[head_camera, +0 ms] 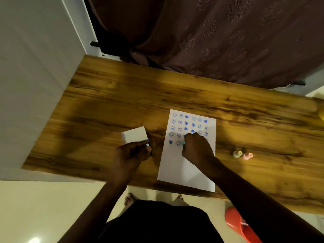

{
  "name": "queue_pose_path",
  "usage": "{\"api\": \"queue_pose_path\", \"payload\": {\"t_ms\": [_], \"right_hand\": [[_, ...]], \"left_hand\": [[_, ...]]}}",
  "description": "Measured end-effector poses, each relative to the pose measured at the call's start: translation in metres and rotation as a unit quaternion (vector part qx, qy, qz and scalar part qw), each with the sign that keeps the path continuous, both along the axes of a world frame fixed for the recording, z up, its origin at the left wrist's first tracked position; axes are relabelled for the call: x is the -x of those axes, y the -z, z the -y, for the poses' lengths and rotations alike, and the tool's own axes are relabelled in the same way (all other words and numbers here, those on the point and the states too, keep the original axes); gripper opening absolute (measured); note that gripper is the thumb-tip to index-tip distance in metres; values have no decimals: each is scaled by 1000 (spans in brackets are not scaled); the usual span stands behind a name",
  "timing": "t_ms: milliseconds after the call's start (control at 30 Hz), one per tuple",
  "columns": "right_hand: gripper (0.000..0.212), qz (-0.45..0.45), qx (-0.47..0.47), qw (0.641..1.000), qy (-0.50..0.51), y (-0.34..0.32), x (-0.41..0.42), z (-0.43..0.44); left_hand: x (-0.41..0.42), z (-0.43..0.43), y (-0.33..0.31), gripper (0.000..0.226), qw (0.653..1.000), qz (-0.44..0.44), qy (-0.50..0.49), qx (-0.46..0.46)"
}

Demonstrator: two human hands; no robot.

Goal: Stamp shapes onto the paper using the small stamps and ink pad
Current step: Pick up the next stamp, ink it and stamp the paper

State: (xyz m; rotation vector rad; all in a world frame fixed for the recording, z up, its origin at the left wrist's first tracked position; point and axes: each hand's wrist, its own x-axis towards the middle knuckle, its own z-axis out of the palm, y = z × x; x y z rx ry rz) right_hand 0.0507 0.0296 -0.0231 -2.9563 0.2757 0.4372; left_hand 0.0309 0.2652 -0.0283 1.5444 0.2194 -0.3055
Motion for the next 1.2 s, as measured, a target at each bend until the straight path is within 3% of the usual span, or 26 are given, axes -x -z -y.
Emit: {"api": "queue_pose_path", "payload": {"t_ms": [167,300,433,533,600,733,867,1033,1200], "right_hand": [[37,-7,14,1000,-2,-1,-3,1],[41,2,-35,999,2,0,-11,15],[31,68,-86,994,14,-23,-13,41],[17,131,-240,958,81,-57,2,63],[17,127,-383,902,155,-74,20,73],[18,97,-512,827,213,-81,59,73],[18,50,-563,796,216,-68,92,69],[20,27,-595,771,224,-57,117,74],[21,37,-586,782,210,-53,130,90]], "left_hand": [[1,4,-6,35,1000,13,16,-12],[2,8,-14,26,999,27,25,-33],[6,14,-16,23,996,31,46,-67],[10,25,-19,26,995,34,60,-66],[14,37,-22,28,996,31,67,-48],[21,63,-19,29,995,13,95,-26],[27,89,-20,36,986,-8,164,-14],[37,116,-27,28,978,21,210,4],[41,134,-31,43,972,43,230,19]]}}
